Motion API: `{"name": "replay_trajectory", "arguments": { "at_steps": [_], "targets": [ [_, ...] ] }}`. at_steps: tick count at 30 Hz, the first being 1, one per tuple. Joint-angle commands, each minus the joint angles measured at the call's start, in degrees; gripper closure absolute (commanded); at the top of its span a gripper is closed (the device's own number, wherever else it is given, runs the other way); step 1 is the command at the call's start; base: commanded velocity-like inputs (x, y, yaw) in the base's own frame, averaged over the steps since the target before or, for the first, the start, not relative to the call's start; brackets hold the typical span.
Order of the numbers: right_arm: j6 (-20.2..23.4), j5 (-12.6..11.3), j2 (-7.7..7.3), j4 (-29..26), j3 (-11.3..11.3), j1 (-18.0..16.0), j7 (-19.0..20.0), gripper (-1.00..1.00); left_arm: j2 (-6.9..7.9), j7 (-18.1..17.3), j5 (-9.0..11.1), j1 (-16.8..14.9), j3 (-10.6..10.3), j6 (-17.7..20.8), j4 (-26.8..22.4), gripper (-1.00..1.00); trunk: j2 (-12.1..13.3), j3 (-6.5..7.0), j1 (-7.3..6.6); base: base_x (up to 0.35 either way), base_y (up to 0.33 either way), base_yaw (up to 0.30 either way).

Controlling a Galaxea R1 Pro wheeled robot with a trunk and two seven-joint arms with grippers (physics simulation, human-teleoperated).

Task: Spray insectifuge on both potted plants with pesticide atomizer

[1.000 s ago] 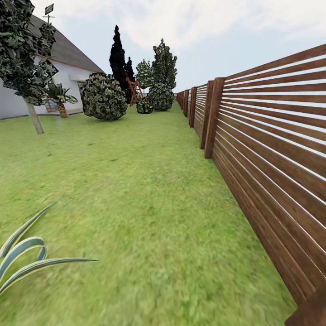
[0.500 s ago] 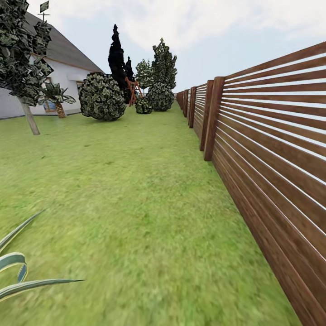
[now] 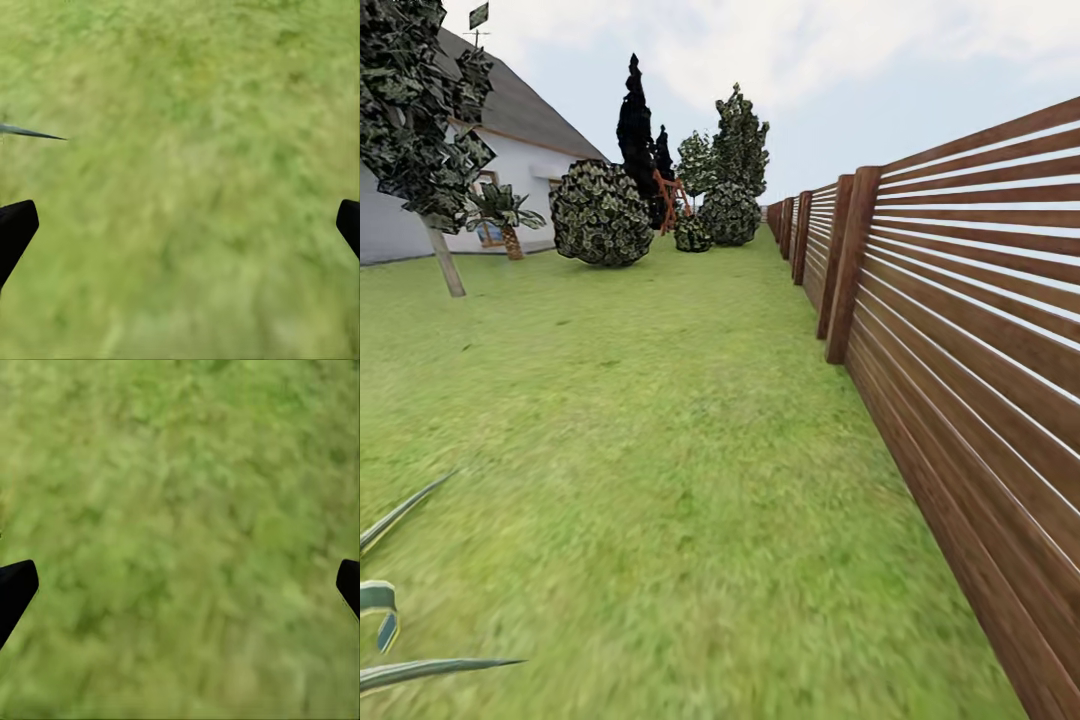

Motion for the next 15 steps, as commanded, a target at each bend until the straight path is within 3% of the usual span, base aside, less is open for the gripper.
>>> {"name": "replay_trajectory", "arguments": {
  "at_steps": [1, 11, 15],
  "targets": [
    [-0.2, 0.0, 0.02, 0.0, -0.1, 0.0, 0.0, -1.0, -0.02, -0.6, 0.3, 0.0, 0.3, -0.1, 0.1, -1.0, 0.0, -0.05, 0.03, 0.336, -0.102, 0.265],
    [-0.2, 0.0, 0.0, 0.0, -0.1, 0.0, 0.0, -1.0, -0.02, -0.6, 0.3, -0.1, 0.3, -0.1, 0.1, -1.0, 0.0, -0.05, 0.03, 0.336, -0.102, 0.273],
    [-0.2, 0.0, 0.03, 0.0, -0.1, 0.0, 0.0, -1.0, -0.02, -0.6, 0.3, 0.0, 0.4, -0.1, 0.1, -1.0, 0.0, -0.05, 0.03, 0.336, -0.102, 0.083]
  ]
}}
